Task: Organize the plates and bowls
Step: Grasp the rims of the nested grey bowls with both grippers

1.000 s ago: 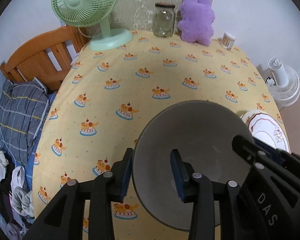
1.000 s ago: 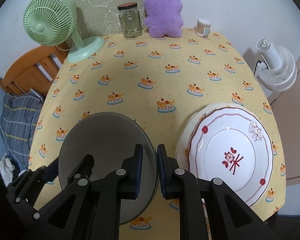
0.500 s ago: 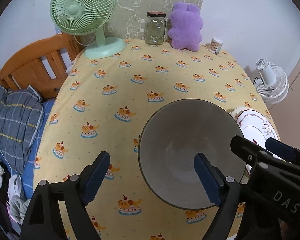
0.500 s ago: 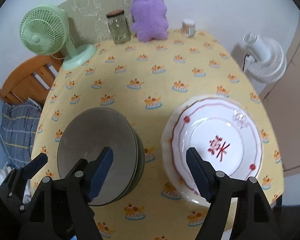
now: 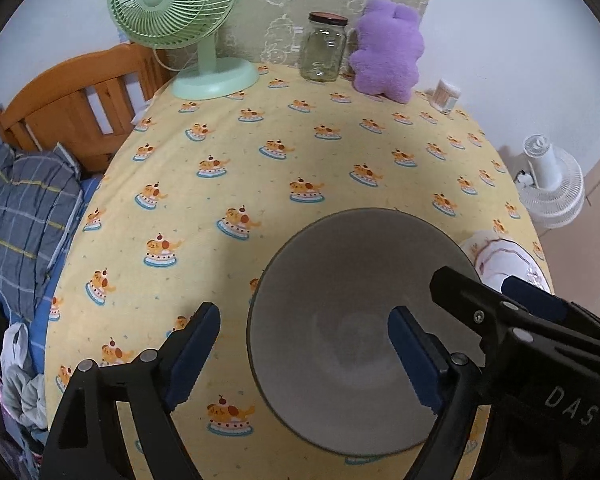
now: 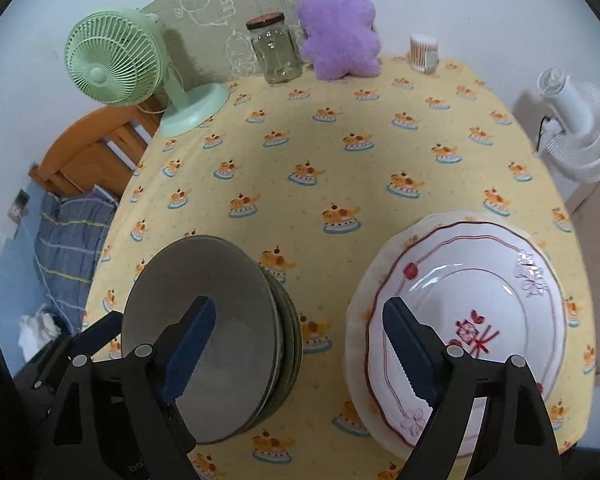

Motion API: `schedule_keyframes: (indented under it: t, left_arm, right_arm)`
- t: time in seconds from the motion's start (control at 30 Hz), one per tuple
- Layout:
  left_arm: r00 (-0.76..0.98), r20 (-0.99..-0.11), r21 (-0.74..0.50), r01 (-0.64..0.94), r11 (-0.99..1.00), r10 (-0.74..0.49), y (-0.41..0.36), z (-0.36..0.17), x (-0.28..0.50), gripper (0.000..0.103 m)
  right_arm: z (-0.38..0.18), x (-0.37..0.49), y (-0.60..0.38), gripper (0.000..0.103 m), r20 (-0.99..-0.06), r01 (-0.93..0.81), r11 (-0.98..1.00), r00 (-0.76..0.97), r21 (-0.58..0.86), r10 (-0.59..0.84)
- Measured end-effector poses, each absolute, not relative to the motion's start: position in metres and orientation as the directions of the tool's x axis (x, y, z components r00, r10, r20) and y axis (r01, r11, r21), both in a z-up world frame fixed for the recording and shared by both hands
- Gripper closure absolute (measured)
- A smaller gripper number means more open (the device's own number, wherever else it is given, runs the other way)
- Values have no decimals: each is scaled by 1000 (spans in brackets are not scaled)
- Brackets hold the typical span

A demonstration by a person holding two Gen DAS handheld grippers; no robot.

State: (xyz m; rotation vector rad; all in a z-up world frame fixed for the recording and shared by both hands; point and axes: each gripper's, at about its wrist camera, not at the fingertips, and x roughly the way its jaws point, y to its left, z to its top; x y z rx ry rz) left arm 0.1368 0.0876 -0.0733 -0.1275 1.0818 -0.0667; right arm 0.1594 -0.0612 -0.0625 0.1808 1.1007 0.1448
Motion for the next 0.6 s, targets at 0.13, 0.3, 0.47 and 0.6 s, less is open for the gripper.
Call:
schedule_keyframes:
  t: [0.13,0.3,0.47,0.6]
  left_arm:
    - [448,-887,-146,-42,988,-111,88,-80,142,16]
    - [421,-906,-91,-102,991,-40,87,-89,144,16]
    - [402,-916,-68,-126,990,-11,87,-93,144,21]
    - [383,-924,-48,-125,991,4,85,-95,146,30]
  right_arm:
    - [-73,173,-64,15,-876,-55,960,396,276,275]
    - [-88,184,-62,19,-893,-75,948,318,310,318]
    - [-102,187,-67,36,-891,-56,929,266,366,367]
    - [-111,189,-66,61,-891,-42,915,216,400,399]
